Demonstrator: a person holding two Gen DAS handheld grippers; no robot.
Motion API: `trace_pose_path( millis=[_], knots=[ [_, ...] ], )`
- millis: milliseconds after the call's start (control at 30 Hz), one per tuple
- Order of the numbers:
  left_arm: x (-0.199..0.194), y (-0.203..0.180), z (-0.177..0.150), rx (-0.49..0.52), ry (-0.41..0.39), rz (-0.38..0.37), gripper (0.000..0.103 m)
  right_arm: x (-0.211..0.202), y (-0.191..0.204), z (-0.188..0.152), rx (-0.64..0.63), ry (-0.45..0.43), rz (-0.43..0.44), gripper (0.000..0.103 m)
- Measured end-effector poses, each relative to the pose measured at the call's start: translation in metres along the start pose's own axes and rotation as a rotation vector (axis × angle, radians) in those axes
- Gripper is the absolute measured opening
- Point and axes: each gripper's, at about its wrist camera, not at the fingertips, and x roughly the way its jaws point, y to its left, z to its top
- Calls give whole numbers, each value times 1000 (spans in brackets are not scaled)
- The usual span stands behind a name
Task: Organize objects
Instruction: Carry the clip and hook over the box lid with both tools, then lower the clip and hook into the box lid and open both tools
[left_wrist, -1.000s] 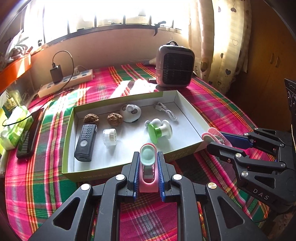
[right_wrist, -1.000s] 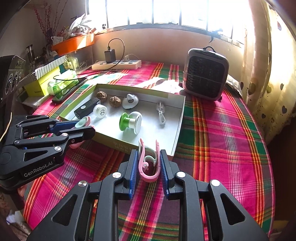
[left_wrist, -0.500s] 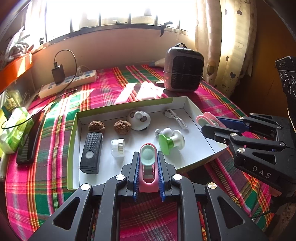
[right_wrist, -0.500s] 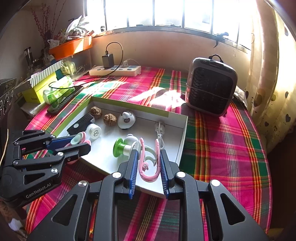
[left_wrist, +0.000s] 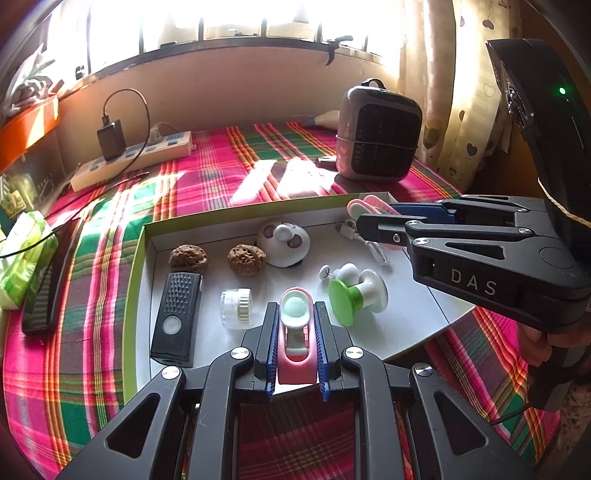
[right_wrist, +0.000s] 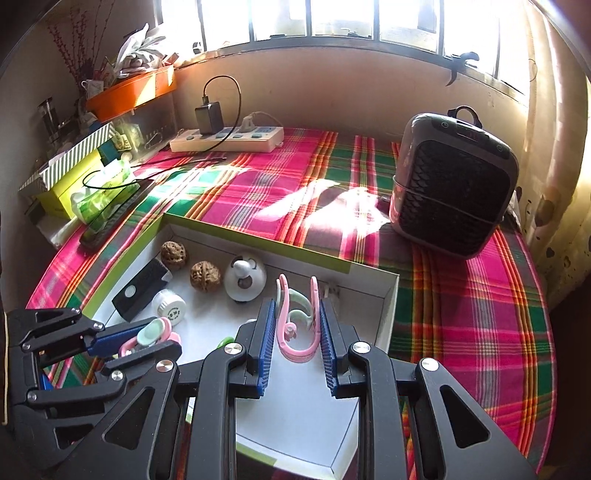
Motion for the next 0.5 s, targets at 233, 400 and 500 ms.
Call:
trace_pose_path(
  millis=[233, 400, 500],
  knots=[
    [9, 3, 2, -5, 15, 4, 16, 17, -4, 8, 11, 33, 18, 24],
    [16, 4, 4, -10, 23, 3, 16, 27, -8, 11, 16, 59, 31, 24],
    [19, 6, 4, -18, 29, 5, 16, 32, -9, 11, 18, 69, 43, 24]
  ],
)
